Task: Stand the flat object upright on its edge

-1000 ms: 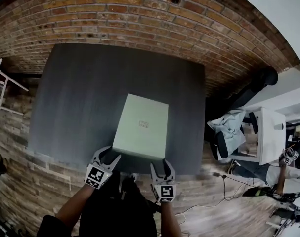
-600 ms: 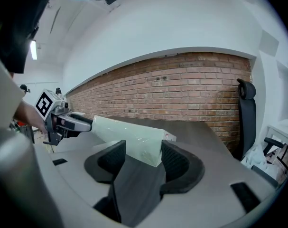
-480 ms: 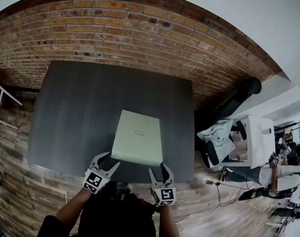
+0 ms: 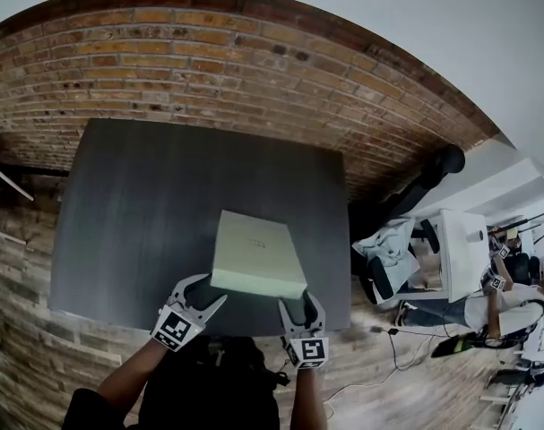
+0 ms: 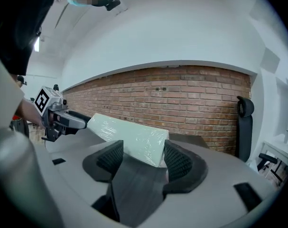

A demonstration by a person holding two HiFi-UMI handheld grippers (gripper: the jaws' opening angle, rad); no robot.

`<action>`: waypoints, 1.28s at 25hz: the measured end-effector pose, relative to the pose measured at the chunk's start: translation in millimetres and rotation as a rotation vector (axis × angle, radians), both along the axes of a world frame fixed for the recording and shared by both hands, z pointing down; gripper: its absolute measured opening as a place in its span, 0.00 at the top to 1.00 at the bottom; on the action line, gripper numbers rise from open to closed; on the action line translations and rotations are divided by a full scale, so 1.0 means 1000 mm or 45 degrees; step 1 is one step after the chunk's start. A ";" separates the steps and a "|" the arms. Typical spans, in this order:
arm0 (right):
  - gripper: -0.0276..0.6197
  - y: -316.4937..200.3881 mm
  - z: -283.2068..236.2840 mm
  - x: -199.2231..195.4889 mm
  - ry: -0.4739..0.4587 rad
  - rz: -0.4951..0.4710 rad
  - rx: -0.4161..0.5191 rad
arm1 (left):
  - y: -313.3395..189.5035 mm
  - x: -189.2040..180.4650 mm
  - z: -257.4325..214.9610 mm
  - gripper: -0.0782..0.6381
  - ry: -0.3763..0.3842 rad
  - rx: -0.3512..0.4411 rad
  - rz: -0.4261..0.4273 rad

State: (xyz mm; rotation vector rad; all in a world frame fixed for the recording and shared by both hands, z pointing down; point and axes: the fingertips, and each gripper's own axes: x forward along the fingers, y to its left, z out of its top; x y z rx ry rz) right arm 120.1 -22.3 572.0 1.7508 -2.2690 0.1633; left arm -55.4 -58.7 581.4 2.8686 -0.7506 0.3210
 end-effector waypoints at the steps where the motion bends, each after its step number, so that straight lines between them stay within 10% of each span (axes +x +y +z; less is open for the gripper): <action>1: 0.55 -0.003 -0.001 0.000 0.008 -0.003 0.005 | -0.002 0.000 -0.001 0.59 0.000 0.010 0.006; 32: 0.64 -0.042 -0.036 0.056 -0.066 -0.058 0.061 | -0.042 0.046 -0.028 0.60 -0.050 0.025 -0.176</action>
